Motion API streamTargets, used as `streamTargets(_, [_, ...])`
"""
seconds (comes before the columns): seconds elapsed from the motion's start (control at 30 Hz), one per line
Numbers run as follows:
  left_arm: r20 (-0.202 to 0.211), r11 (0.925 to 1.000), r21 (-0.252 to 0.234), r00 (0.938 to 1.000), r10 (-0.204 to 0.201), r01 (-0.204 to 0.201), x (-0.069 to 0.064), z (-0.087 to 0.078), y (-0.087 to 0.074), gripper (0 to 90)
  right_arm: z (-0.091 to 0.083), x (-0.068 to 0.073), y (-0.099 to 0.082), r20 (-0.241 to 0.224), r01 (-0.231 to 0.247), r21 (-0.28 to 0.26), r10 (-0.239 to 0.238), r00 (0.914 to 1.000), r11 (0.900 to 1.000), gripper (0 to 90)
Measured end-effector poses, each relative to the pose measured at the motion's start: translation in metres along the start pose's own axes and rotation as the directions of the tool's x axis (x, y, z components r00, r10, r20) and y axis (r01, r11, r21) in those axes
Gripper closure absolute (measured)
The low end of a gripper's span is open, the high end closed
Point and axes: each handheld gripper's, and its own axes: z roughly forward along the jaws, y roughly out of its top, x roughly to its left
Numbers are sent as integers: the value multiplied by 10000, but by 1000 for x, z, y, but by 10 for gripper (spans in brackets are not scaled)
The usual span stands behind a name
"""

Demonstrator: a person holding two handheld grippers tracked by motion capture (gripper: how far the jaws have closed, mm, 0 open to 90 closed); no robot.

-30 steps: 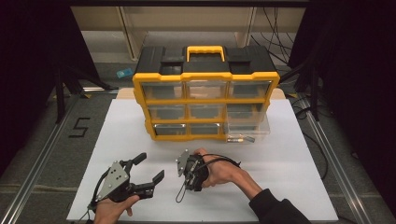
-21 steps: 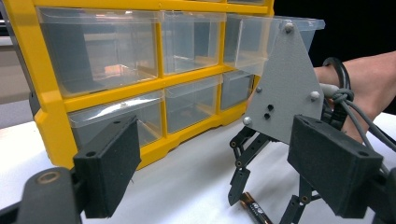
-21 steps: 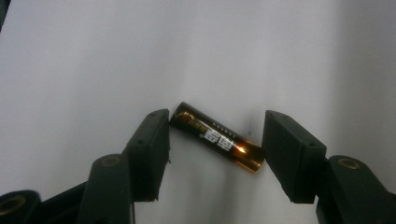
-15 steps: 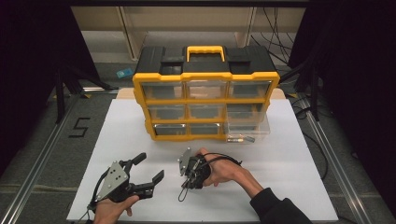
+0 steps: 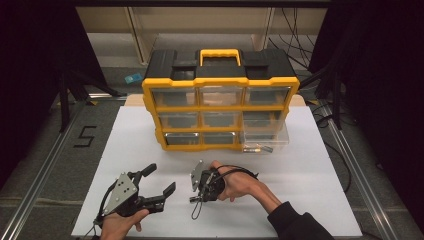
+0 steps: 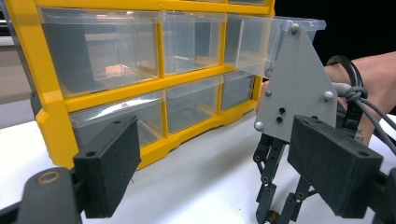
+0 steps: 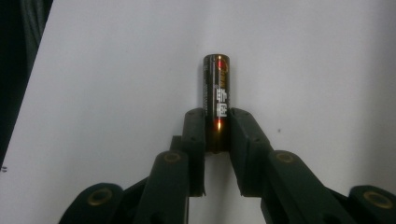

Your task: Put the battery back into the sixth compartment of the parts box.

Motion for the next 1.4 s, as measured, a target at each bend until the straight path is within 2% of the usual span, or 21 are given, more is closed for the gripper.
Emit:
streamTargets(0.13, [4, 10000, -26, 10000, -5, 5, 0, 0, 0, 164, -1, 2, 2, 226, -371, 79, 369, 9991, 9993, 768])
streamTargets(0.27, [-8, 10000, -31, 10000, -33, 33, 0, 0, 0, 164, -8, 1, 1, 395, -847, -264, 857, 9955, 9961, 769])
streamTargets(0.33, [-22, 10000, -21, 10000, -48, 48, 0, 0, 0, 164, -18, 0, -1, 645, -1175, -524, 1208, 9906, 9917, 769])
streamTargets(0.37, [-19, 10000, -28, 10000, -34, 34, 0, 0, 0, 164, -22, 1, -2, 638, -1510, -754, 1559, 9857, 9856, 769])
streamTargets(0.4, [-13, 10000, -20, 10000, -15, 15, 0, 0, 0, 164, -31, 0, -4, 888, -1888, -1044, 1983, 9761, 9764, 769])
streamTargets(0.47, [-20, 10000, -9, 10000, -3, 3, 0, 0, 0, 164, -35, 0, -5, 978, -1997, -1174, 2115, 9725, 9728, 769])
streamTargets(0.5, [-13, 10000, -18, 10000, 9, -9, 0, 0, 0, 164, -42, 0, -5, 993, -2184, -1418, 2334, 9673, 9655, 769])
streamTargets(0.53, [-40, 10000, 29, 10000, -6, 6, 0, 0, 0, 164, -52, -3, -5, 1364, -1816, -1885, 2089, 9684, 9651, 769])
streamTargets(0.57, [-12, 10000, -12, 10000, 43, -44, 0, 1, 0, 164, -57, -1, -5, 1321, -1974, -2072, 2273, 9648, 9582, 769])
streamTargets(0.63, [-22, 10000, -19, 10000, 24, -24, 0, 0, 0, 164, -62, -1, -4, 1275, -2041, -2103, 2338, 9639, 9561, 769])
streamTargets(0.67, [-27, 10000, -6, 10000, -7, 7, 0, 0, 0, 164, -74, 2, -3, 1464, -2169, -2351, 2551, 9558, 9475, 769])
streamTargets(0.73, [-18, 10000, -64, 10000, -54, 54, 0, 0, 0, 164, -79, 3, -2, 1557, -2150, -2408, 2563, 9540, 9465, 769])
streamTargets(0.87, [-45, 10000, 32, 10000, -30, 30, 0, 0, 1, 164, -107, 6, -4, 2085, -2101, -3045, 2802, 9370, 9291, 769])
streamTargets(0.9, [-41, 10000, 26, 10000, -14, 14, 0, 0, 1, 164, -113, 8, -5, 2269, -2115, -3143, 2896, 9299, 9255, 769])
streamTargets(0.97, [-21, 10000, -13, 10000, -11, 11, 0, 0, 0, 164, -118, 8, -6, 2271, -2095, -3198, 2894, 9299, 9240, 769])
streamTargets(1.0, [-15, 10000, -14, 10000, -7, 7, 0, 0, 0, 164, -129, 11, -8, 2354, -2129, -3410, 3024, 9237, 9157, 769])
streamTargets(1.1, [-14, 10000, -29, 10000, -5, 5, 0, 0, 0, 164, -139, 13, -11, 2500, -2064, -3597, 3071, 9183, 9099, 769])
streamTargets(1.13, [-28, 10000, -9, 10000, -3, 3, 0, 0, 0, 164, -148, 14, -13, 2632, -2055, -3793, 3181, 9108, 9022, 769])
streamTargets(1.23, [-25, 10000, -20, 10000, -2, 2, 0, 0, 0, 165, -156, 16, -16, 2718, -2026, -3910, 3229, 9066, 8978, 769])
streamTargets(1.27, [-26, 10000, -10, 10000, -20, 20, 0, 0, 0, 165, -162, 18, -18, 2872, -1997, -4017, 3300, 8993, 8937, 769])
streamTargets(1.4, [-30, 10000, -16, 10000, -2, 1, 0, 0, 0, 165, -176, 21, -22, 3139, -1885, -4242, 3391, 8868, 8857, 769])
